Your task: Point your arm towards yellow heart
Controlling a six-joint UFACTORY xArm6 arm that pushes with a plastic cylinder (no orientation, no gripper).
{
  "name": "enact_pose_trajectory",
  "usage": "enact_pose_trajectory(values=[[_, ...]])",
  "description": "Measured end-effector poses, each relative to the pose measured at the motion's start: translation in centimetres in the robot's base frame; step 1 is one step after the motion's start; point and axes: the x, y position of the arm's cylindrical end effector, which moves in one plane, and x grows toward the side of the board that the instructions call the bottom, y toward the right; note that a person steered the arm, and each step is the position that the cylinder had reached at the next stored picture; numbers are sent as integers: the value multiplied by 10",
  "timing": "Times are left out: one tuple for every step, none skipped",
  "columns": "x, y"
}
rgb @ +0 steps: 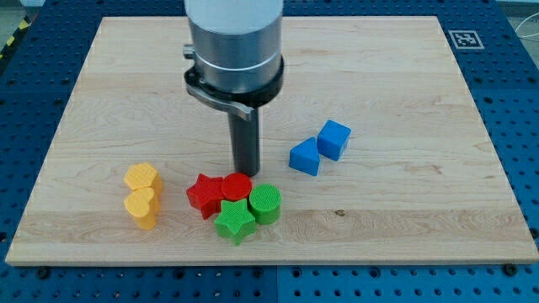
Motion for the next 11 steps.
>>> enact_pose_trajectory(values=[[-5, -19], [-6, -38], [-6, -56], [-6, -73], [-17, -93], [-19, -120], [-20, -146], [-19, -170], [-5, -195], [9, -212], [26, -216]])
